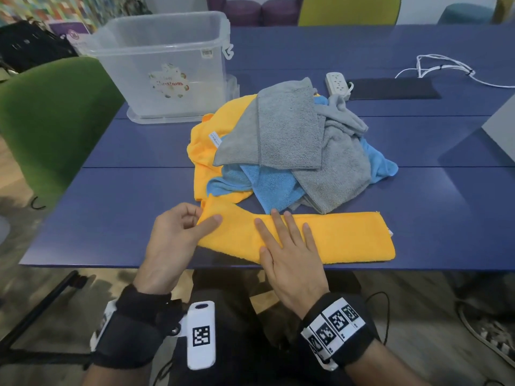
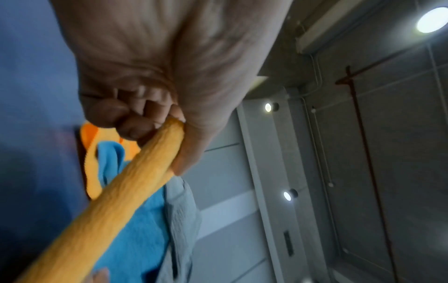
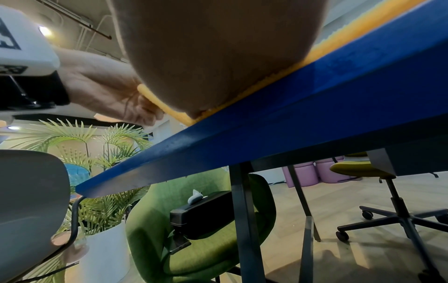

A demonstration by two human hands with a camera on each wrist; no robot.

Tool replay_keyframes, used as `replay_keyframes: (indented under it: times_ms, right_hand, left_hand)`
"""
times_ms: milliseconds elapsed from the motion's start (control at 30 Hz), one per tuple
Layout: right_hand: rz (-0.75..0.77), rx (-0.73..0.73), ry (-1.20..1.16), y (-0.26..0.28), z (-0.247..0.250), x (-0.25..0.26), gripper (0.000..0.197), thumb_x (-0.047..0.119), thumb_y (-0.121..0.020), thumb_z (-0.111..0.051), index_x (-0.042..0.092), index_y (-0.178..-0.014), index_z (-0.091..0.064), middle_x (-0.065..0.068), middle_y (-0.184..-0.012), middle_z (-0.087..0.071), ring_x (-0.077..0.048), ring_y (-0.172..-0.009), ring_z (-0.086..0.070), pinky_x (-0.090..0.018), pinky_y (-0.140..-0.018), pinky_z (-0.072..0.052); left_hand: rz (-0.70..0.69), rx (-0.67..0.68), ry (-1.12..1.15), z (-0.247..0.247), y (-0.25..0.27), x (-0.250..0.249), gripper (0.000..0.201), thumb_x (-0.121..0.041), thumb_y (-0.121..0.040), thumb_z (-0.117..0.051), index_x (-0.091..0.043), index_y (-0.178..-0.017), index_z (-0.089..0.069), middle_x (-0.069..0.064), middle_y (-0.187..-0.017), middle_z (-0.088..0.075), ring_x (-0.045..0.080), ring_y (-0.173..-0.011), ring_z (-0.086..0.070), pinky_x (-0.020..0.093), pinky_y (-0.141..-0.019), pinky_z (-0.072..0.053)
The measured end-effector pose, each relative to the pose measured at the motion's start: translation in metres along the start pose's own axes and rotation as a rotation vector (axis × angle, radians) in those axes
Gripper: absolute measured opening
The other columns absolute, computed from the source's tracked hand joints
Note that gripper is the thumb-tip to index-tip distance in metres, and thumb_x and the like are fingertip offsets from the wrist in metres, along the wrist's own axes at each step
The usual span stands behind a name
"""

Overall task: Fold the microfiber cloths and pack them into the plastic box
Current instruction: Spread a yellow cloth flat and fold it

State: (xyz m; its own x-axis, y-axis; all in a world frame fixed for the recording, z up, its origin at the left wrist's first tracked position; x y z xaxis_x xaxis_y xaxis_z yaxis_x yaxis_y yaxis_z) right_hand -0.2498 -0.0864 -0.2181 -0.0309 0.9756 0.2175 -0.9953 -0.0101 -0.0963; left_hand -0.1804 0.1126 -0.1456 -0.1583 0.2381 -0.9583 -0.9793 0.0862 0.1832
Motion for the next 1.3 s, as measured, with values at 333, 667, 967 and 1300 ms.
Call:
replay_keyframes:
  times_ms: [333, 667, 967, 1300]
  right_hand:
    - [0.021, 0.031, -0.433, -0.013, 0.014, -0.022, 0.056, 0.039, -0.1, -0.03, 0.019, -0.151, -0.041, -0.002, -0.161, -0.035, -0.019, -0.153, -0.022, -0.044, -0.123, -0.024]
    - [-0.391, -0.084, -1.111, -0.02, 0.048, -0.068, 0.032, 0.038, -0.095, -0.068, 0.015, -0.074, -0.06, 0.007, -0.061, -0.051, -0.008, -0.059, -0.046, -0.026, -0.056, -0.036]
    - [-0.449, -0.008, -1.115, -0.025, 0.033, -0.081, 0.019, 0.018, -0.078, -0.057, 0.003, -0.086, -0.065, -0.005, -0.064, -0.053, -0.02, -0.062, -0.046, -0.038, -0.061, -0.037]
    - [-0.465, -0.007, -1.022, -0.021, 0.036, -0.084, 0.026, 0.013, -0.088, -0.068, 0.019, -0.113, -0.063, -0.004, -0.089, -0.076, -0.015, -0.076, -0.07, -0.034, -0.069, -0.053]
  left_hand:
    - [-0.272, -0.041, -0.263, -0.103, 0.003, -0.028, 0.022, -0.016, -0.082, -0.076, -0.026, -0.083, -0.056, -0.01, -0.051, -0.05, 0.007, -0.049, -0.044, 0.028, -0.054, -0.036]
    - [-0.382, 0.091, -0.484, -0.15, 0.014, -0.025, 0.022, -0.038, -0.087, -0.072, -0.027, -0.101, -0.06, -0.009, -0.067, -0.057, 0.009, -0.067, -0.054, 0.027, -0.059, -0.038]
    - [-0.587, 0.016, -0.53, -0.132, 0.018, -0.009, 0.047, -0.045, -0.092, -0.06, -0.025, -0.134, -0.06, -0.011, -0.133, -0.051, 0.012, -0.128, -0.044, 0.035, -0.108, -0.039]
    - [-0.576, 0.236, -1.007, -0.155, 0.008, 0.028, 0.063, -0.055, -0.108, -0.011, -0.027, -0.165, -0.009, -0.002, -0.173, -0.006, 0.016, -0.159, 0.004, 0.049, -0.128, 0.003]
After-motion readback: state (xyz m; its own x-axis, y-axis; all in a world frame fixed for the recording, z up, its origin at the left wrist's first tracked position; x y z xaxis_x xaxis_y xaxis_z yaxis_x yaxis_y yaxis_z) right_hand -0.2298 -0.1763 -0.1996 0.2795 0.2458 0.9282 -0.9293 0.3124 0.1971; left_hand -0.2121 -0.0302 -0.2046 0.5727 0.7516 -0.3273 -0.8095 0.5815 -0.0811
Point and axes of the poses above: each hand's wrist, its own y-axis away from the middle knuckle, its own z-axis out of the back of the hand, x = y × z, the point moved 6 cm from there along -y, towards the middle knuckle
